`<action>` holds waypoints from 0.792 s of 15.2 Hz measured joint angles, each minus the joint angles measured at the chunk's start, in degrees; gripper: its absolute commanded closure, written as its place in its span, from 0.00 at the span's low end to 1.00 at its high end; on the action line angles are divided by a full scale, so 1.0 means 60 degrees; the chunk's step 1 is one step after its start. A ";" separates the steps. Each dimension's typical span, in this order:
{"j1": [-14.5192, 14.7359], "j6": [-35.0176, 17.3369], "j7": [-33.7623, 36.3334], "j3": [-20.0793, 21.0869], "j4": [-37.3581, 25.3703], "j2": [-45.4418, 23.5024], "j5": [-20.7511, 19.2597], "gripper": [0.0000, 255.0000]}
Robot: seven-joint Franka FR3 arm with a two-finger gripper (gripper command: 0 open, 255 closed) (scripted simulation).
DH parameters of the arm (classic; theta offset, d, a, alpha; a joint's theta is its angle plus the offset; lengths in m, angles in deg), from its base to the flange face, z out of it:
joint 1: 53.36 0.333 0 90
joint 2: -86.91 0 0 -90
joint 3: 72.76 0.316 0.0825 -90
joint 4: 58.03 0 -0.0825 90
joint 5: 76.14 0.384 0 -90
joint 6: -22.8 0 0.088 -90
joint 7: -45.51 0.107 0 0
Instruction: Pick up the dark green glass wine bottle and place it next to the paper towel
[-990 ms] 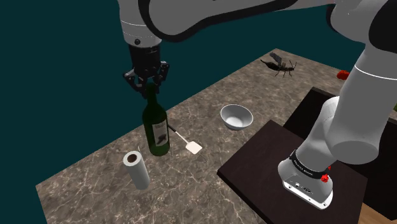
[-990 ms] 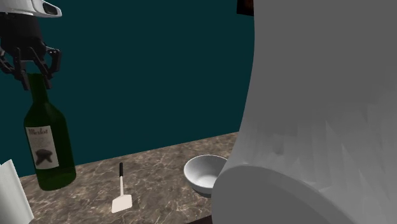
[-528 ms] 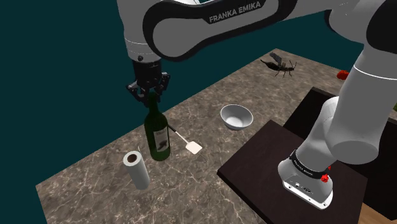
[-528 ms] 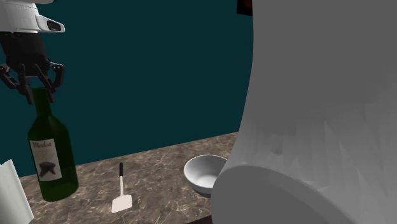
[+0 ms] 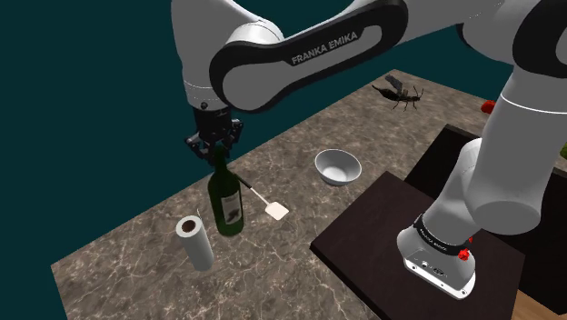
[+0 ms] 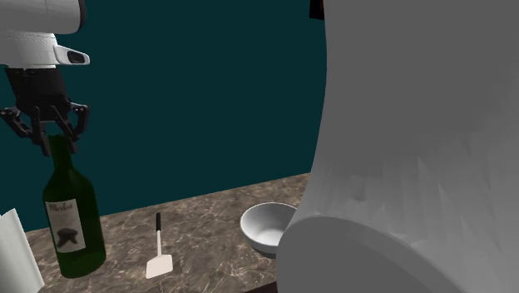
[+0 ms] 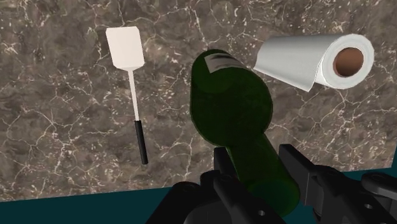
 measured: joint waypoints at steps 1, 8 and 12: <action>0.0006 -0.0106 0.0023 0.0000 0.0096 -0.0014 -0.0013 1.00; 0.0007 -0.0429 0.0066 -0.0015 0.0334 -0.0101 -0.0065 1.00; 0.0007 -0.0433 0.0066 -0.0015 0.0334 -0.0100 -0.0066 0.00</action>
